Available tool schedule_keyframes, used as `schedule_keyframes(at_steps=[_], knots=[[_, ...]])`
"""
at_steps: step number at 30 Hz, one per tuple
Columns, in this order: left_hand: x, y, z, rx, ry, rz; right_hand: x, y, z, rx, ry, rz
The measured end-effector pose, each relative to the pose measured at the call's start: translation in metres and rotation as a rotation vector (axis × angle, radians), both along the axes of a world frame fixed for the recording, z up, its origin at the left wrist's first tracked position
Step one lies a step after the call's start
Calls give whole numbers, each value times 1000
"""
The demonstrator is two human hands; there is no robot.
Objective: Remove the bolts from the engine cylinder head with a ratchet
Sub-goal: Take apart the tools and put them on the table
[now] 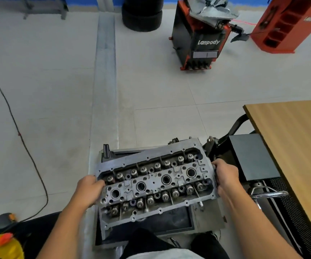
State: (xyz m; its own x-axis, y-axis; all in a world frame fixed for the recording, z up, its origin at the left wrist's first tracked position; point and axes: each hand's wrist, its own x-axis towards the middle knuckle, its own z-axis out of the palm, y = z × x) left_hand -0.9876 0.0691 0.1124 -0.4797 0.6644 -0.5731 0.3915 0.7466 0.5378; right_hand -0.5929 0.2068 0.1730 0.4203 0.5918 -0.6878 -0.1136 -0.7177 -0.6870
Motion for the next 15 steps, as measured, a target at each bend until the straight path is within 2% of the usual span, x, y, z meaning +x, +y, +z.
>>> schedule_keyframes(at_steps=[3,8,15], knots=[[27,15,21,54,18,-38,31,11,17,14,-9,-2],[104,71,80,206,155,-151,118,20,41,50,61,-103],[302,149,120,304,147,-274,327,52,55,106,190,-233]])
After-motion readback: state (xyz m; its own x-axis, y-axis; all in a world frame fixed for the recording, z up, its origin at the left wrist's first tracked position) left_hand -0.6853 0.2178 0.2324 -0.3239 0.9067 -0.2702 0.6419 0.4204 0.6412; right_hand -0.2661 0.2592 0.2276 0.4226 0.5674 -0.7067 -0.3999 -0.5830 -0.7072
